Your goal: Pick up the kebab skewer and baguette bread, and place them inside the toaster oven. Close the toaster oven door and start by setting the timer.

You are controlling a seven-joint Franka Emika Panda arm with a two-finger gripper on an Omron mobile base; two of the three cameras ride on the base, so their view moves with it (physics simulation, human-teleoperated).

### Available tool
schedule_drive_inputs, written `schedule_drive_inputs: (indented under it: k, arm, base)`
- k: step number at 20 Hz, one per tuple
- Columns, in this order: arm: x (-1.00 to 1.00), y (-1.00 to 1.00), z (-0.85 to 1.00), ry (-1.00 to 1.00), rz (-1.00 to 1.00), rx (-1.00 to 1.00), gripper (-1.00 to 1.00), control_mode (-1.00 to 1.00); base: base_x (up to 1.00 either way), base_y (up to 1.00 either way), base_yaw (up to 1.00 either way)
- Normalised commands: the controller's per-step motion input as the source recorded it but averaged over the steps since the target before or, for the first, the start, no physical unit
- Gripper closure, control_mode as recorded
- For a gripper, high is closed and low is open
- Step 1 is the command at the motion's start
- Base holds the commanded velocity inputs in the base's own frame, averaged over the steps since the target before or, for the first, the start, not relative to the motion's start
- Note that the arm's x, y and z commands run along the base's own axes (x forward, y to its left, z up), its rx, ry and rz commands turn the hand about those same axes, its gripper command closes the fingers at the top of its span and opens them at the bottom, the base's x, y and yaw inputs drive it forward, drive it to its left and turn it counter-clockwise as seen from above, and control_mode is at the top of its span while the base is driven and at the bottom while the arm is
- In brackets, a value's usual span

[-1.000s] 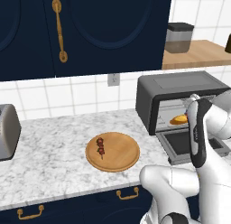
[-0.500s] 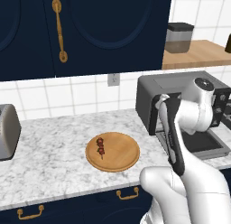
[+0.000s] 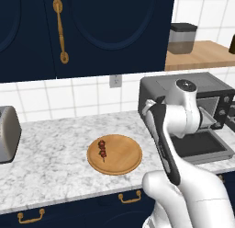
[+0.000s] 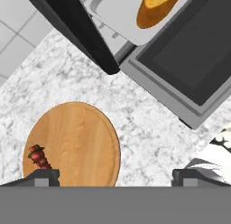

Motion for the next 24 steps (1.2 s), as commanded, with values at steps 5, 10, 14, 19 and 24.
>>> schedule_drive_inputs:
  k: [5, 10, 14, 19, 24]
  arm:
    - [0.00, 0.76, -0.12, 0.00, 0.10, -0.12, -1.00, -1.00]
    - [0.00, 0.64, -0.17, 0.00, 0.09, -0.12, -1.00, -1.00]
    - [0.00, 0.49, -0.17, 0.00, 0.07, -0.08, -1.00, -1.00]
    - [0.00, 0.16, -0.22, 0.00, 0.03, 0.00, -1.00, -1.00]
    - [0.03, 0.25, -0.33, 0.00, 0.04, 0.00, -1.00, -1.00]
  base:
    - [0.00, 0.00, 0.00]
    - [0.00, 0.00, 0.00]
    - [0.00, 0.00, 0.00]
    - [0.00, 0.00, 0.00]
    - [0.00, 0.00, 0.00]
